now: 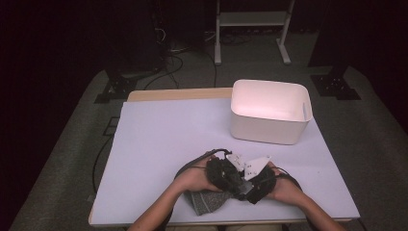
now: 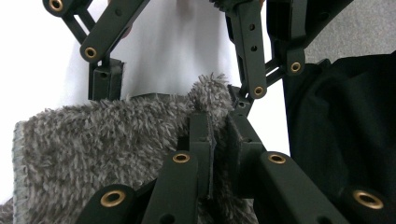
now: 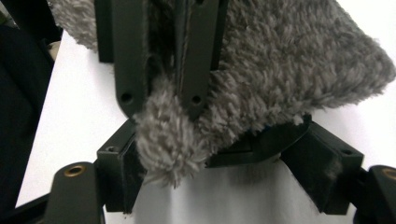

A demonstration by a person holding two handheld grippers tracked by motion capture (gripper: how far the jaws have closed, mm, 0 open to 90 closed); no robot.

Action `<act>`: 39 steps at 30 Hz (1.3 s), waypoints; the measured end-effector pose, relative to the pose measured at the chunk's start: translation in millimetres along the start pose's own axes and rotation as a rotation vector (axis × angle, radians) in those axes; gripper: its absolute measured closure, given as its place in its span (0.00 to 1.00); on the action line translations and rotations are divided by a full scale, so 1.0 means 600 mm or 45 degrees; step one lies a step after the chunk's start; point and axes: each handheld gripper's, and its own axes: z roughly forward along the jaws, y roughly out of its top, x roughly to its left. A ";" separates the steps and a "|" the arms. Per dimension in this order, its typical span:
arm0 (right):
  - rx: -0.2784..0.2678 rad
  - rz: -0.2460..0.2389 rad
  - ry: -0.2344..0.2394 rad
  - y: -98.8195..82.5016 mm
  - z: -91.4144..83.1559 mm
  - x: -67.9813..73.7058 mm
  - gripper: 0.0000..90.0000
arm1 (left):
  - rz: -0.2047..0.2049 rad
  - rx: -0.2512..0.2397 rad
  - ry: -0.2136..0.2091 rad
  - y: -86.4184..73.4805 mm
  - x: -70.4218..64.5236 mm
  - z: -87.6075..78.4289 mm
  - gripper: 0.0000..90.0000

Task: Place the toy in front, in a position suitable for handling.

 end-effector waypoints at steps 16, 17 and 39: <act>-0.003 -0.002 0.001 0.004 0.004 0.000 0.27 | -0.030 -0.011 0.023 -0.013 0.007 -0.019 0.91; -0.004 -0.003 0.001 0.004 0.005 0.000 0.27 | -0.014 -0.009 0.012 -0.008 0.006 -0.013 0.91; -0.005 0.008 0.003 0.003 0.005 0.000 0.27 | -0.068 -0.038 0.072 0.005 0.035 -0.009 0.91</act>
